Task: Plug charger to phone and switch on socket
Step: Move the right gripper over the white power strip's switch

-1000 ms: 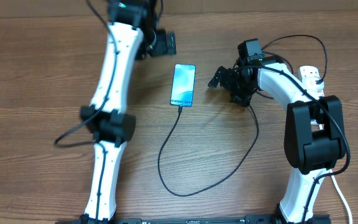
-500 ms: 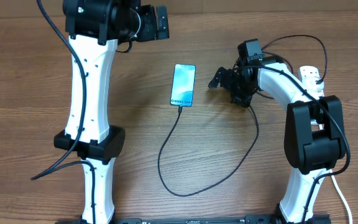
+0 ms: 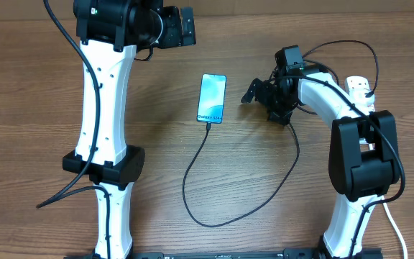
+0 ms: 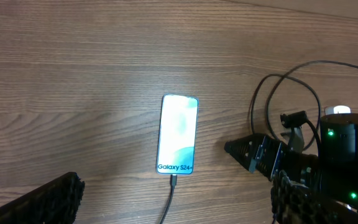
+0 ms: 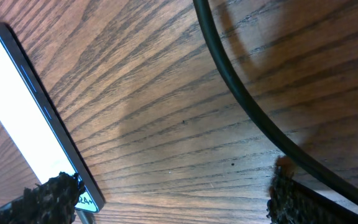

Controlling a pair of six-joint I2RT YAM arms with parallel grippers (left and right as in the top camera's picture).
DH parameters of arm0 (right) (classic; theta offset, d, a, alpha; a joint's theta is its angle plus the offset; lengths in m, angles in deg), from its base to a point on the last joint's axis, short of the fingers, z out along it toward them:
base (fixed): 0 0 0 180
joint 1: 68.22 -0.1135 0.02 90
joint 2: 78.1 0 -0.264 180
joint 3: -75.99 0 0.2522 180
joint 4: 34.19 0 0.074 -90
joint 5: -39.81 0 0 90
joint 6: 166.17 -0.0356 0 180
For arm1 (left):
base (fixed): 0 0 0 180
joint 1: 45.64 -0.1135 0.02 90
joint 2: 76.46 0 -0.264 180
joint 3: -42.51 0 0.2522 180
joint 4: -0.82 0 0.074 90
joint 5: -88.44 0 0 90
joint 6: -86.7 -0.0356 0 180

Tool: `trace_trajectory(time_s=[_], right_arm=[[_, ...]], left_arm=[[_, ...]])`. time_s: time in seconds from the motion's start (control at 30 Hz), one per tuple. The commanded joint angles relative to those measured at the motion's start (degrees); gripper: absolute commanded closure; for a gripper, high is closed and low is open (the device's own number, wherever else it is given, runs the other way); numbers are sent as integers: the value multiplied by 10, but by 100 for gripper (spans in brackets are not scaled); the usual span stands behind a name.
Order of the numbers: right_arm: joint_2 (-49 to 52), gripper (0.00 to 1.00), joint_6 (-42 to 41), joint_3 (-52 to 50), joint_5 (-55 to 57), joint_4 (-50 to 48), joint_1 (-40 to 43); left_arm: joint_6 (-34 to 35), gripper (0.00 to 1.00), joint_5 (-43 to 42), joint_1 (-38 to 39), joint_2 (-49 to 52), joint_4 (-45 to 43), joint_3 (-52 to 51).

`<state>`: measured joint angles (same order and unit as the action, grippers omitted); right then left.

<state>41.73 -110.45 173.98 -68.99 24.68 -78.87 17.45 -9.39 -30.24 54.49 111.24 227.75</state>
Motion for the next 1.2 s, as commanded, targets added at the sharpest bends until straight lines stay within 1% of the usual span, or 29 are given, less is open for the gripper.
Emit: trace_trajectory(time_s=[0.0, 0.1, 0.17, 0.3, 0.37, 0.53, 0.7, 0.73, 0.77, 0.9, 1.0, 1.17], right_arm=[[2, 0, 3, -3, 3, 9, -4], [2, 0, 3, -3, -13, 17, -5], [2, 0, 28, -2, -49, 15, -5], [-2, 9, 48, -1, -100, 20, -5], [-11, 9, 48, -1, -103, 26, -5], [-68, 9, 63, -1, -113, 32, -5], [-160, 8, 63, 11, -103, 33, -5], [-181, 7, 63, 15, -94, 35, -5], [-213, 4, 63, 19, -75, 37, -5], [-288, 2, 63, 21, 11, 53, -4], [-338, 0, 47, 21, 111, 86, 1], [-409, 0, 3, 21, 269, 162, 37]], left_arm=[[-13, 0, 8, 0, 2, 1, 0], [-13, 0, 8, 0, 2, 1, 0], [-13, 0, 8, 0, 2, 1, 0], [-13, 0, 8, 0, 2, 1, 0], [-13, 0, 8, 0, 2, 1, 0], [-13, 0, 8, 0, 2, 1, 0], [-13, 0, 8, 0, 2, 1, 0], [-13, 0, 8, 0, 2, 1, 0], [-13, 0, 8, 0, 2, 1, 0], [-13, 0, 8, 0, 2, 1, 0], [-13, 0, 8, 0, 2, 1, 0], [-13, 0, 8, 0, 2, 1, 0]])
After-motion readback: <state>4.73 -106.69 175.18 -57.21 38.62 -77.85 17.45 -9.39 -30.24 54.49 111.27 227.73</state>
